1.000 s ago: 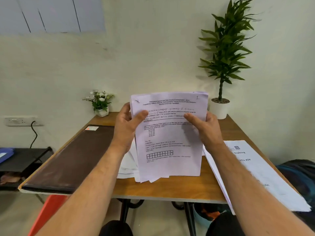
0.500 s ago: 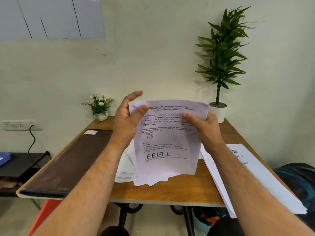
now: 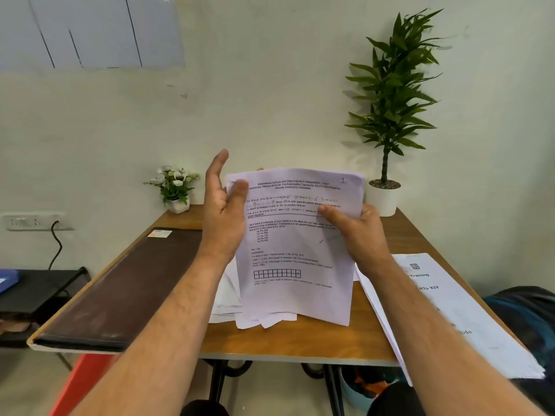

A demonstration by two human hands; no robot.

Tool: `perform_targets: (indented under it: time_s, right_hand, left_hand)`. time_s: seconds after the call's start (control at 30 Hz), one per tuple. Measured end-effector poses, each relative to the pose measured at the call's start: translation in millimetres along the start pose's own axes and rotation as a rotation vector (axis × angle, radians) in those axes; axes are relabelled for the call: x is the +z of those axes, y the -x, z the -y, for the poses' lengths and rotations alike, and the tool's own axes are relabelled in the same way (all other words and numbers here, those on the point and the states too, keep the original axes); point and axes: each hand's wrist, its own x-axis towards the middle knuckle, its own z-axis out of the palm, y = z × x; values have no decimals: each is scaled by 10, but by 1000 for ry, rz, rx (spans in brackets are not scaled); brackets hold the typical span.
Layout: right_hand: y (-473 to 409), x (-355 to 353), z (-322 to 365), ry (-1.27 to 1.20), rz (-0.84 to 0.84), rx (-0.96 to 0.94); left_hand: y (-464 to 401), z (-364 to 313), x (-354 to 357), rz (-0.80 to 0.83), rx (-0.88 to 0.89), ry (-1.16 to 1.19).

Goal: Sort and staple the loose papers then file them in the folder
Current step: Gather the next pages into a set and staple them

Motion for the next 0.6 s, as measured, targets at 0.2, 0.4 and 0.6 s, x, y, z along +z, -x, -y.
perform_targets:
  time_s: [0.2, 0.4, 0.6]
  right_hand:
    - [-25, -21, -63, 12, 1, 10]
    - [3, -34, -49, 26, -28, -11]
    - [97, -52, -242, 31, -10, 37]
  left_hand:
    - [51, 36, 54, -32, -146, 68]
    - [22, 27, 53, -52, -67, 22]
    - [147, 139, 88, -53, -66, 16]
